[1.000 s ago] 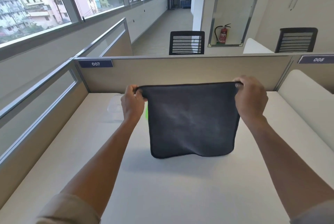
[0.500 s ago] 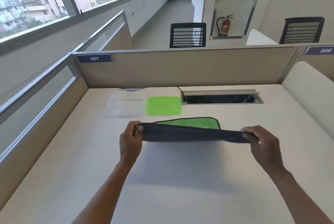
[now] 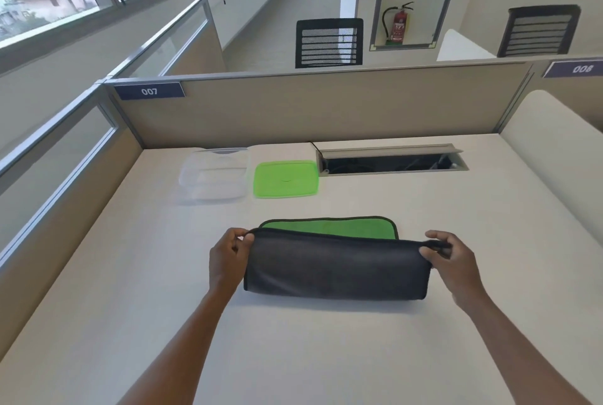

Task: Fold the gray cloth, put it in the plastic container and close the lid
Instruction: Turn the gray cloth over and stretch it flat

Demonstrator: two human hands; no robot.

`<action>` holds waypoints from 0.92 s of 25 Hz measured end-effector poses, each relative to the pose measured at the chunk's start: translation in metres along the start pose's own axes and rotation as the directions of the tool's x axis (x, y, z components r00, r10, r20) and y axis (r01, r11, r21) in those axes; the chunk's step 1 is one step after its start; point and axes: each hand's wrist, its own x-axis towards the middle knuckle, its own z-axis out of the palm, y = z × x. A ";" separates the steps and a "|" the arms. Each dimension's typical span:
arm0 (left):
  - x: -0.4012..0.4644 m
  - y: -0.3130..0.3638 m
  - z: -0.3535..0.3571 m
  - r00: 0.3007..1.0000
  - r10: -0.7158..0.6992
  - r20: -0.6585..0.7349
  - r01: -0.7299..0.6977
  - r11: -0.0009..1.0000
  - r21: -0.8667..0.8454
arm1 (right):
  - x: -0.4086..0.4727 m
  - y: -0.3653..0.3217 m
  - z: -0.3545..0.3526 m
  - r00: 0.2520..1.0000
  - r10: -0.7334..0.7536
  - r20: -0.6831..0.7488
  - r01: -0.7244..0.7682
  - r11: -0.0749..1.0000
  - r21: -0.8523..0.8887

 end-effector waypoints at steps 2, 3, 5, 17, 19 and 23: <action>0.013 -0.003 0.003 0.999 -0.042 0.013 0.042 0.999 0.014 | 0.016 -0.007 0.009 1.000 -0.003 -0.016 0.003 0.999 -0.039; 0.020 -0.004 0.005 0.998 -0.056 0.023 0.056 0.998 0.027 | 0.025 -0.010 0.014 0.999 -0.011 -0.043 0.007 0.997 -0.082; 0.034 -0.007 0.011 0.996 -0.074 0.048 0.069 0.994 0.085 | 0.044 -0.016 0.024 0.996 -0.030 -0.089 0.013 0.984 -0.178; 0.086 -0.028 0.053 0.945 -0.307 0.112 0.256 0.909 0.328 | 0.110 0.004 0.068 0.993 0.071 -0.096 -0.102 0.922 -0.374; 0.089 -0.031 0.056 0.942 -0.313 0.119 0.257 0.904 0.343 | 0.113 0.004 0.069 0.993 0.072 -0.098 -0.103 0.923 -0.372; 0.093 -0.038 0.062 0.932 -0.332 0.148 0.264 0.898 0.351 | 0.119 0.011 0.074 0.993 0.055 -0.109 -0.090 0.930 -0.355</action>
